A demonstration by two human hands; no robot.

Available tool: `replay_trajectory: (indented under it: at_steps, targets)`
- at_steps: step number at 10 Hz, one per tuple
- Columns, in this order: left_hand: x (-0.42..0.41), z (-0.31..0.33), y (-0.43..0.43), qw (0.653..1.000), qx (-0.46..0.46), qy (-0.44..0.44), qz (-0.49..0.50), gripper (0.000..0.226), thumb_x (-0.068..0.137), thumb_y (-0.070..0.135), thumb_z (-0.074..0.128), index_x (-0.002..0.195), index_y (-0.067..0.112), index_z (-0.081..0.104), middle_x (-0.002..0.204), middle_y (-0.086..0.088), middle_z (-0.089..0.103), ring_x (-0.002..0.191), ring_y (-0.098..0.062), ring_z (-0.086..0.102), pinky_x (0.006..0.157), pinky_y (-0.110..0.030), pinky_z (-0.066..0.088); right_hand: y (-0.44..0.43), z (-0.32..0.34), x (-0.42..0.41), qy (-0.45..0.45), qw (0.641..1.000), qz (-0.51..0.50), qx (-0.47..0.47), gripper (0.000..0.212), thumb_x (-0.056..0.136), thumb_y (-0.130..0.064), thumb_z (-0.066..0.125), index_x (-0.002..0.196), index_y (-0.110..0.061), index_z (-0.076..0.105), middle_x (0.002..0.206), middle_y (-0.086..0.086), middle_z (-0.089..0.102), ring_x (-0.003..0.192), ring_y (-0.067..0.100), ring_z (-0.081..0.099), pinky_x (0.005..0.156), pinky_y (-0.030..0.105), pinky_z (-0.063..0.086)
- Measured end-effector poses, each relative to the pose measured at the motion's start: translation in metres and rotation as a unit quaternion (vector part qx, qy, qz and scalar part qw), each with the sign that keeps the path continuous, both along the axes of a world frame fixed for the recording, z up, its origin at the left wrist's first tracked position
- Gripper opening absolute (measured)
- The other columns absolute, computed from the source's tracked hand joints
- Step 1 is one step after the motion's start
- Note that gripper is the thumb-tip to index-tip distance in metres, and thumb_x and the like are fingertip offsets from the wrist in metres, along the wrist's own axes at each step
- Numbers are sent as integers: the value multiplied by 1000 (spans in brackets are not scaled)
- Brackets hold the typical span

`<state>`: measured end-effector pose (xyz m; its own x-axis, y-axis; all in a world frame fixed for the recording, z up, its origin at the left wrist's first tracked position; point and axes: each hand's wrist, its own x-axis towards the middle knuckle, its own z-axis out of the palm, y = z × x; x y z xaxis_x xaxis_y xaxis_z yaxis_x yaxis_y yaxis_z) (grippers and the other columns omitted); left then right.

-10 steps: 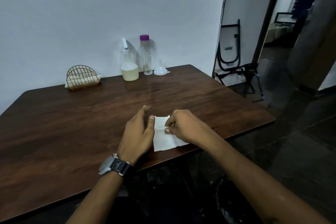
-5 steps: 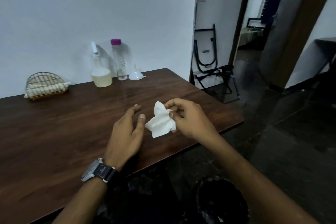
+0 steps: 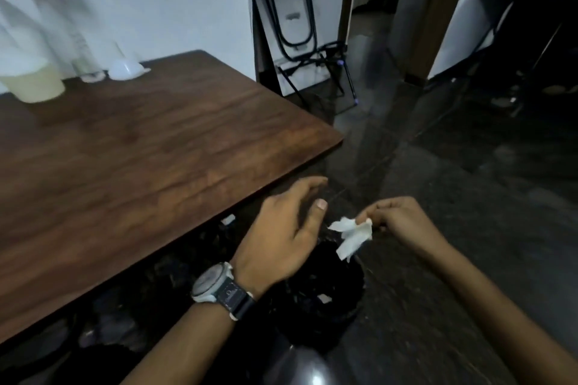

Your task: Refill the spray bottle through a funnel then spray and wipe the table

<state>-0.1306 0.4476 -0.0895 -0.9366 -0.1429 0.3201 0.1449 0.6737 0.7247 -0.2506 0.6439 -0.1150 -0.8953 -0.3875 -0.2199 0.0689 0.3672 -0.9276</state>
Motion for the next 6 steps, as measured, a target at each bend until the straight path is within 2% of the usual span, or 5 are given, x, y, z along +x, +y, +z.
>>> replay_trajectory:
  at_steps: [1,2,3,5,6]
  targets:
    - [-11,-45,9,996,4,-92,-7,37,106,29,52,143,24,54,135,7,66,124,-6,61,101,-30,50,9,-69,-11,-94,993,-54,37,26,88,12,58,74,4,79,61,11,71,55,13,67,50,19,52]
    - [-21,-79,7,985,12,-173,18,37,106,30,51,143,25,54,134,3,67,121,-13,63,98,-31,51,8,-132,-22,-124,985,-76,97,21,89,-6,67,79,11,73,80,27,73,78,32,76,73,43,67]
    - [-26,-102,3,974,14,-225,38,36,106,30,51,141,26,54,130,-1,69,118,-19,66,96,-39,54,4,-170,-29,-122,979,-58,152,36,83,-22,72,58,-1,57,61,20,60,72,38,69,70,47,60]
    - [-33,-124,-3,967,30,-247,51,34,104,29,53,138,27,57,127,0,70,115,-18,66,97,-40,54,-11,-202,-39,-157,977,-53,135,23,87,-22,62,90,-7,80,89,16,76,81,27,74,76,52,65]
    - [-36,-123,-8,971,33,-232,54,34,105,29,52,139,27,56,126,2,71,115,-15,66,98,-38,54,-7,-213,-41,-148,977,-59,142,24,97,-13,58,89,-25,77,96,9,78,93,32,74,84,44,62]
